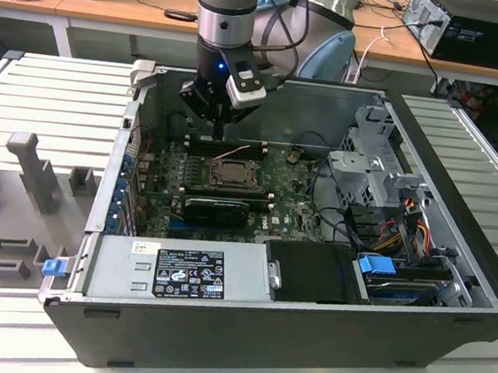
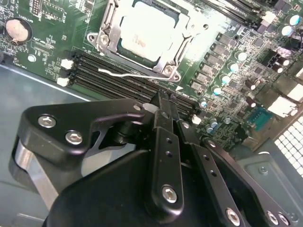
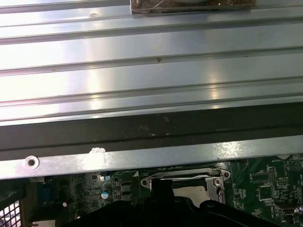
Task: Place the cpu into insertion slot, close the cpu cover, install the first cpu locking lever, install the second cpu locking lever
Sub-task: 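Install the first cpu locking lever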
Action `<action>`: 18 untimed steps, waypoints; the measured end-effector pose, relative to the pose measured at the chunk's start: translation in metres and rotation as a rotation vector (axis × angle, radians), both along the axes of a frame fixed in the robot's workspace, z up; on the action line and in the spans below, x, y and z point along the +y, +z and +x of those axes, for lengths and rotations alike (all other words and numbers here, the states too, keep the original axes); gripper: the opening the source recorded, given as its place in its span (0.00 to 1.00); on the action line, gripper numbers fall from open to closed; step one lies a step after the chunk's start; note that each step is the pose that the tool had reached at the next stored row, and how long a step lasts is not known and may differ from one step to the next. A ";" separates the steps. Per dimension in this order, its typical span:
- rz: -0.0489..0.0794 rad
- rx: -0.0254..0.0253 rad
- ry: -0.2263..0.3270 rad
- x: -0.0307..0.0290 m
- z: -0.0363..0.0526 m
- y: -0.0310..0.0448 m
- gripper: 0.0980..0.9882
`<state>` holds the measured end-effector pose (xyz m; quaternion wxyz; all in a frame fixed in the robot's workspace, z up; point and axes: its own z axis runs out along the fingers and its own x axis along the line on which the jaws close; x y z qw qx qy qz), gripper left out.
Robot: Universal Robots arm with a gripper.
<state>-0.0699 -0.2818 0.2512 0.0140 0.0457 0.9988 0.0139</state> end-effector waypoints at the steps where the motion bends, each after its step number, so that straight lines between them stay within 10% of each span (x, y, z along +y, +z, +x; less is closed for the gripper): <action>1: 0.000 0.0001 0.000 0.0000 0.0011 -0.0001 0.01; 8: 0.027 -0.0001 0.020 0.0000 0.0064 -0.0025 0.01; 18: 0.020 0.0009 0.095 0.0006 0.0265 -0.0187 0.01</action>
